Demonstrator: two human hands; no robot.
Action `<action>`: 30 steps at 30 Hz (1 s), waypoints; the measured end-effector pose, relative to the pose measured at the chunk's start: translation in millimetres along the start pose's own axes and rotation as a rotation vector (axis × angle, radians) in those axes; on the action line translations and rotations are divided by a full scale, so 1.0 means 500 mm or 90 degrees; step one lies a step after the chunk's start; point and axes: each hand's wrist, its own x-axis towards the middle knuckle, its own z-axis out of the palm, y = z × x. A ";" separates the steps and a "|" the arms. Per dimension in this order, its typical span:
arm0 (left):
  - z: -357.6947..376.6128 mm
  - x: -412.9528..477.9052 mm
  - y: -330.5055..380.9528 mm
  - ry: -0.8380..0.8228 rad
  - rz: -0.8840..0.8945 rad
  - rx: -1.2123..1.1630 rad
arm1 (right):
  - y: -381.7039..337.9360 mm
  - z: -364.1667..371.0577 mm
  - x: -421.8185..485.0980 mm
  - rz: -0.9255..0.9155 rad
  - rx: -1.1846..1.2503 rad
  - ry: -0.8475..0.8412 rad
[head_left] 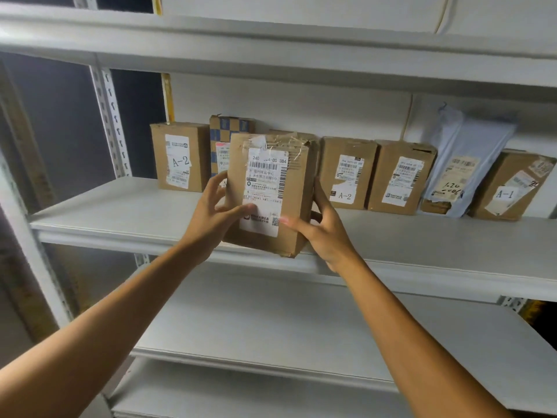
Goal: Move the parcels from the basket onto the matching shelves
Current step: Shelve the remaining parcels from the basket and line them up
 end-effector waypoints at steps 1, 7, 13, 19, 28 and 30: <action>-0.017 0.002 -0.004 0.004 0.003 0.005 | 0.004 0.015 0.009 0.000 0.014 -0.013; -0.120 0.029 -0.043 0.082 0.003 0.018 | 0.024 0.114 0.098 -0.014 -0.017 -0.096; -0.224 0.085 -0.090 0.184 0.002 0.117 | 0.070 0.240 0.217 -0.033 -0.009 -0.135; -0.332 0.162 -0.148 0.201 -0.038 0.195 | 0.097 0.370 0.313 -0.055 -0.083 -0.076; -0.459 0.252 -0.223 0.176 -0.017 0.201 | 0.118 0.492 0.404 -0.075 -0.128 -0.013; -0.488 0.275 -0.235 0.164 -0.010 0.214 | 0.121 0.520 0.417 -0.074 -0.146 0.009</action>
